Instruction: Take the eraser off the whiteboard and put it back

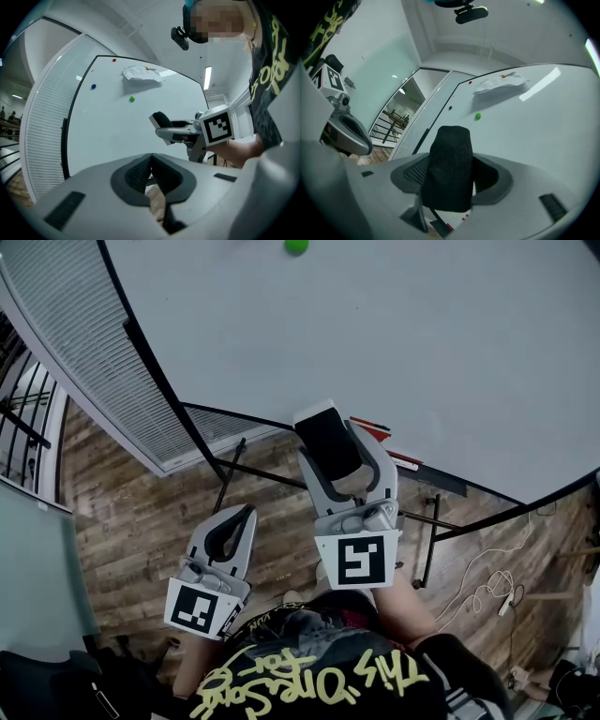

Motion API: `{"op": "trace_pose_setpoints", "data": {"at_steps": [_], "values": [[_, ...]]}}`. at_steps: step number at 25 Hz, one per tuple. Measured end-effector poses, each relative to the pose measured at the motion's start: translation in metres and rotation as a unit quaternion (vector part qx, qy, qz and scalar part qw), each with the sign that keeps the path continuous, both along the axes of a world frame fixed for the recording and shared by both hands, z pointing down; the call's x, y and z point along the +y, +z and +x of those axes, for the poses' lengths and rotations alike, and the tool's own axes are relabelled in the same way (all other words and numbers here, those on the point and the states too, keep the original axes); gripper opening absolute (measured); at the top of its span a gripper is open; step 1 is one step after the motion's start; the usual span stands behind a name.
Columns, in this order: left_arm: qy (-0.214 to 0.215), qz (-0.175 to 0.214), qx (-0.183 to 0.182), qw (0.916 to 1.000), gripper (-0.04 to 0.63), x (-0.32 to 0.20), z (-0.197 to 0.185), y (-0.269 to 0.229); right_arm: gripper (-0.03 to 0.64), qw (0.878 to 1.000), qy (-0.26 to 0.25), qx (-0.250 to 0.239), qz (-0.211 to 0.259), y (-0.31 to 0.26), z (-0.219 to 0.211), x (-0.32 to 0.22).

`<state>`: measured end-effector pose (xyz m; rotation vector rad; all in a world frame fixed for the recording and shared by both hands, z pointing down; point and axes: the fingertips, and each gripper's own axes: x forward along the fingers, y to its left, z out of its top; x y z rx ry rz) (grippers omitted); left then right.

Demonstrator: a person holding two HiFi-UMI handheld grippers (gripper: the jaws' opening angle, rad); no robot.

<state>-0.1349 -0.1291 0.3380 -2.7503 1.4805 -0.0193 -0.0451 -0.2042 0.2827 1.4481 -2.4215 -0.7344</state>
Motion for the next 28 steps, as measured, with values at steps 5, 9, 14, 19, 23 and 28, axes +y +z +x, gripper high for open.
{"op": "trace_pose_setpoints", "data": {"at_steps": [5, 9, 14, 19, 23, 28], "values": [[0.002, -0.001, 0.0, 1.0, 0.008, -0.004, 0.0, 0.001, 0.265, 1.0, 0.004, 0.003, -0.005, 0.001, 0.001, -0.004], [0.002, -0.001, 0.002, 1.0, 0.008, -0.005, 0.0, 0.0, 0.265, 1.0, 0.004, 0.007, 0.005, -0.007, 0.0, -0.006], [-0.003, 0.002, 0.002, 1.0, 0.008, -0.013, -0.002, 0.0, 0.265, 1.0, 0.009, 0.016, 0.014, -0.017, 0.001, -0.016], [-0.01, 0.003, 0.011, 0.9999, 0.008, -0.018, 0.001, -0.003, 0.265, 0.999, 0.011, 0.026, 0.035, -0.034, 0.008, -0.026], [-0.011, 0.008, 0.001, 0.9999, 0.008, -0.025, 0.003, -0.002, 0.265, 0.998, 0.022, 0.026, 0.052, -0.05, 0.019, -0.04], [-0.022, 0.002, 0.014, 0.9997, 0.008, -0.032, 0.008, -0.003, 0.265, 0.996, 0.035, 0.033, 0.069, -0.063, 0.033, -0.054]]}}
